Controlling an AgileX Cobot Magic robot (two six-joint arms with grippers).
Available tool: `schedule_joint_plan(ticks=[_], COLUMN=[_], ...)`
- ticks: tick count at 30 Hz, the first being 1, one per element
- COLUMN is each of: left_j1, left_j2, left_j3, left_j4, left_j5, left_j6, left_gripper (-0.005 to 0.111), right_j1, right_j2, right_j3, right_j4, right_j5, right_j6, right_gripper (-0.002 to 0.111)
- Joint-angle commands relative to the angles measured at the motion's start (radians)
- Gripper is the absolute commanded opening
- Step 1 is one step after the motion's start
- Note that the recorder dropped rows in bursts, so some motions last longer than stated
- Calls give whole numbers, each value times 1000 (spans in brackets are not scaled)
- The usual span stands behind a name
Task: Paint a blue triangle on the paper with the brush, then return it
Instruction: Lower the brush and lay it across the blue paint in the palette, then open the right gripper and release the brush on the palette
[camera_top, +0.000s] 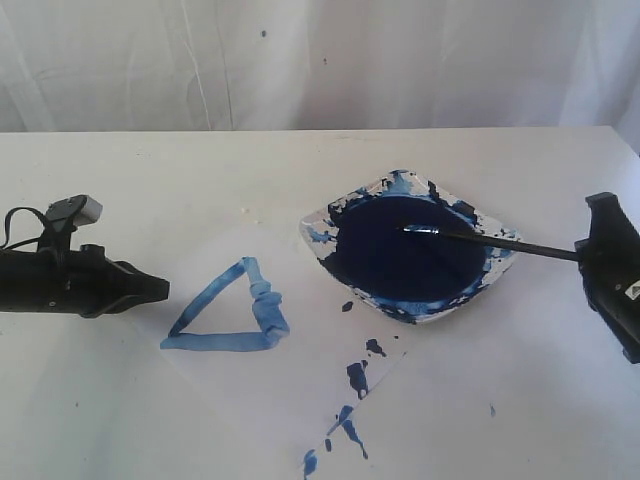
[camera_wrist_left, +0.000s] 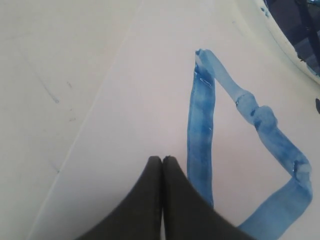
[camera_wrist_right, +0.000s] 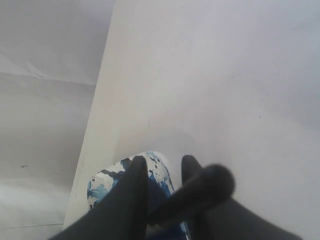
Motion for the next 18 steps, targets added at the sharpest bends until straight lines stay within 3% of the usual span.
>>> schedule_joint_plan(ticks=[1, 12, 18], left_j1=[2, 2, 2], left_j2=[-6, -6, -6], left_j3=[9, 9, 9], left_j4=[-21, -21, -21], left_j5=[19, 19, 19], left_j6=[3, 3, 3], left_gripper=[0, 0, 0], right_j1=[-1, -1, -1], right_j2=[40, 97, 135], right_j3=[-24, -102, -115], right_j4=[-6, -1, 97], right_j5=[-9, -13, -11], right_j6=[-10, -63, -103], right_gripper=[22, 22, 22])
